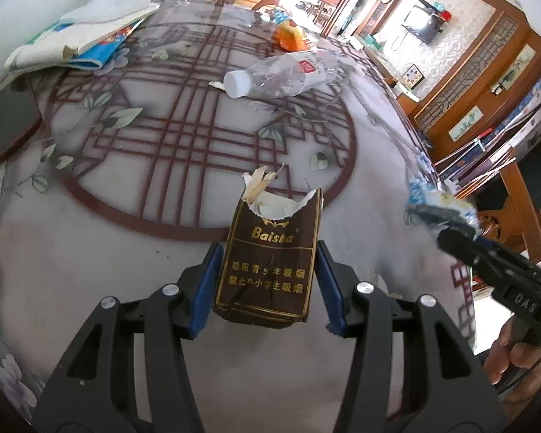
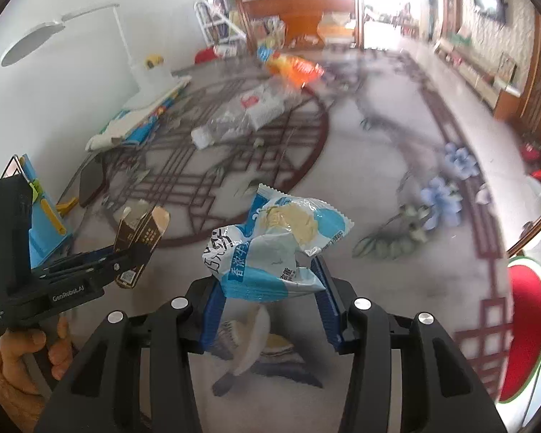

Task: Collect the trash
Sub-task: 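Carry the cigarette box and snack wrapper to the red bin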

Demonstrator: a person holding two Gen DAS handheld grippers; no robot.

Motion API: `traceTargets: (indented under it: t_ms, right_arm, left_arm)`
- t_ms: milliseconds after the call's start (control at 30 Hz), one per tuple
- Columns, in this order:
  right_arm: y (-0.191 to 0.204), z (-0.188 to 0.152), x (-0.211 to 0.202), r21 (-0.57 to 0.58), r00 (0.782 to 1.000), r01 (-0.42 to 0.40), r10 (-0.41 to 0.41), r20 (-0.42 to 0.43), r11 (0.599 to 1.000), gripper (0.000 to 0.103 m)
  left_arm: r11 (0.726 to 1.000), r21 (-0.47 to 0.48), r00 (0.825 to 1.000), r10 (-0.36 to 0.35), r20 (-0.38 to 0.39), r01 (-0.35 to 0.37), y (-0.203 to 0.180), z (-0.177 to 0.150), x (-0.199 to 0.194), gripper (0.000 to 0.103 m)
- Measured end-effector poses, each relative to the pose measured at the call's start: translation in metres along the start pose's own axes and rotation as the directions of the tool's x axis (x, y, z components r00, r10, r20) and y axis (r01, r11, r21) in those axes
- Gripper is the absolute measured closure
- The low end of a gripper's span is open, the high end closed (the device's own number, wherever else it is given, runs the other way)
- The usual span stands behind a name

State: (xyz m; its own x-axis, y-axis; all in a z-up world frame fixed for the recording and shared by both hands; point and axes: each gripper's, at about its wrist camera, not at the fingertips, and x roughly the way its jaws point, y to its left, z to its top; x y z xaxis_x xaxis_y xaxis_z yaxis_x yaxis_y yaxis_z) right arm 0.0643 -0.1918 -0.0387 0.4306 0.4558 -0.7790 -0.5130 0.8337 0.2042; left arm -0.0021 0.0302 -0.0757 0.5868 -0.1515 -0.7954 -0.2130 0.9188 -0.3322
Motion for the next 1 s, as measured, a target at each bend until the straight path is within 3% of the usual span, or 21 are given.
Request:
traceTargets:
  t_ms: [367,1000]
  right_arm:
    - [-0.019,-0.007,-0.008,0.032,0.998,0.004,-0.005,0.055,0.999,0.059]
    - [-0.098,-0.033,-0.051,0.214,0.994,-0.012,-0.011,0.108,0.977,0.059]
  left_arm:
    - [0.998,0.017,0.994,0.060,0.088,-0.061,-0.020,-0.005,-0.014,0.054]
    - [0.998,0.052,0.996,-0.021,0.083,0.016,-0.117,-0.006,-0.003,0.054]
